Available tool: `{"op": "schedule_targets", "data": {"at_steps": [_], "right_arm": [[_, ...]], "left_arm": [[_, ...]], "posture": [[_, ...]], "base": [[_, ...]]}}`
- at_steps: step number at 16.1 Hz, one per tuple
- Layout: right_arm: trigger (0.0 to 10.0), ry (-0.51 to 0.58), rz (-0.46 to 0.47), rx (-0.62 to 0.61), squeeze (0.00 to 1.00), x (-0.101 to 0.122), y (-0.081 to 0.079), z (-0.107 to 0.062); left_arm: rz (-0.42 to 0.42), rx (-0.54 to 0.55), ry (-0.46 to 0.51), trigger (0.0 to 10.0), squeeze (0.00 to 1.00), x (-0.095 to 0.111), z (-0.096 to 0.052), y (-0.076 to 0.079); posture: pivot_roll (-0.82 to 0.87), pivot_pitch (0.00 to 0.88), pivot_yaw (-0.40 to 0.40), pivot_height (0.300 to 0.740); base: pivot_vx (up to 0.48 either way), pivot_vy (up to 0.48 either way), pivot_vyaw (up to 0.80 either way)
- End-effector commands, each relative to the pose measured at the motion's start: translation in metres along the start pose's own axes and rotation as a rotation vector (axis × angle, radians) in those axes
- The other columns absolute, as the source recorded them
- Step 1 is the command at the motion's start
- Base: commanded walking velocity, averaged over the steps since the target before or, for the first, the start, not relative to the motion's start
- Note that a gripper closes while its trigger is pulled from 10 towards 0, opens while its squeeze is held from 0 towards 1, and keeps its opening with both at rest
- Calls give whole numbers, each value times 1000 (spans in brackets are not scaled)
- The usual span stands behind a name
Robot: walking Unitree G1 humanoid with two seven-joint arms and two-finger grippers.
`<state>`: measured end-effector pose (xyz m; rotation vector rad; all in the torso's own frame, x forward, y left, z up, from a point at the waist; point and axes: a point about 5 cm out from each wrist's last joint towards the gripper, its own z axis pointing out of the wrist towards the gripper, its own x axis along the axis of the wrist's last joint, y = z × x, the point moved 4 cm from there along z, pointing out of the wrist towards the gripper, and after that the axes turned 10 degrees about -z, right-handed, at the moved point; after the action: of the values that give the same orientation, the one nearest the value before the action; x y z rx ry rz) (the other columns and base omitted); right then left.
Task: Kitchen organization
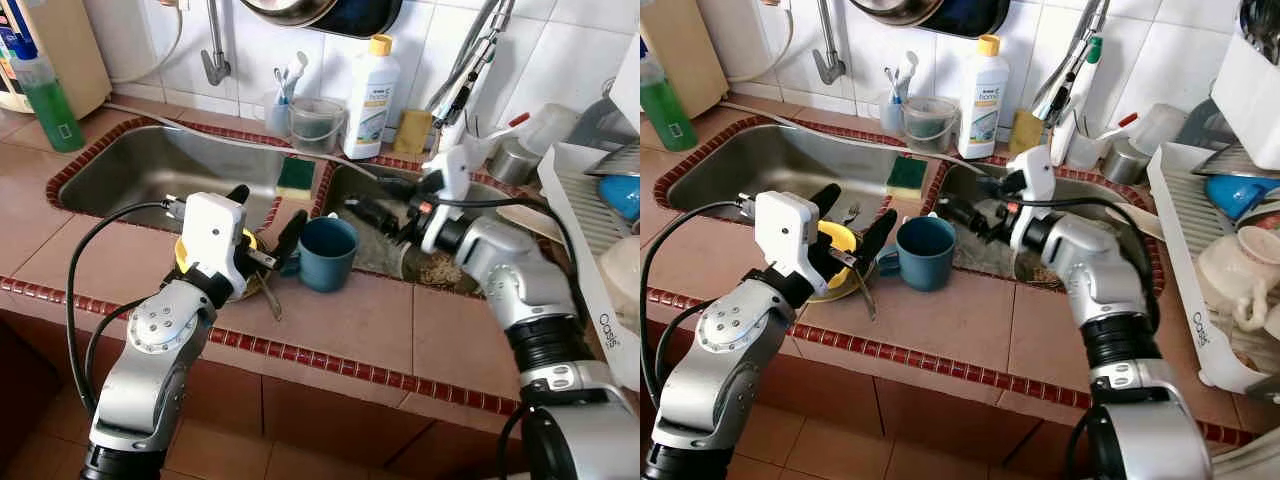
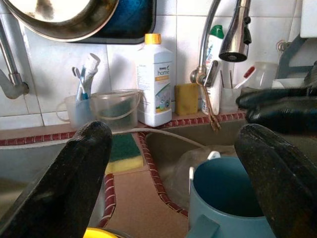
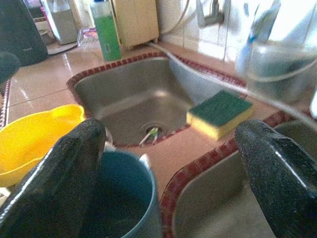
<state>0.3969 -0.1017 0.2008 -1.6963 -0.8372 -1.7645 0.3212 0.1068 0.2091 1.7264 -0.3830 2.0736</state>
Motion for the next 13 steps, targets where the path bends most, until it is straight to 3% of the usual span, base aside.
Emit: {"op": "schedule_targets", "data": {"at_steps": [1, 7, 13], "right_arm": [[10000, -24, 60, 17, 0, -5, -1, 0], [10000, -102, 249, 118, 0, -8, -8, -8], [10000, -160, 354, 113, 0, -7, -4, -10]], "left_arm": [[6, -20, 4, 10000, 0, 2, 1, 7], [1, -17, 0, 10000, 0, 1, -2, 10], [-5, -9, -2, 10000, 0, -1, -3, 11]], "posture": [[-99, 65, -65, 740], [-95, 77, -77, 740], [-96, 80, -85, 740]], "base": [[0, 0, 0], [0, 0, 0], [0, 0, 0]]}}
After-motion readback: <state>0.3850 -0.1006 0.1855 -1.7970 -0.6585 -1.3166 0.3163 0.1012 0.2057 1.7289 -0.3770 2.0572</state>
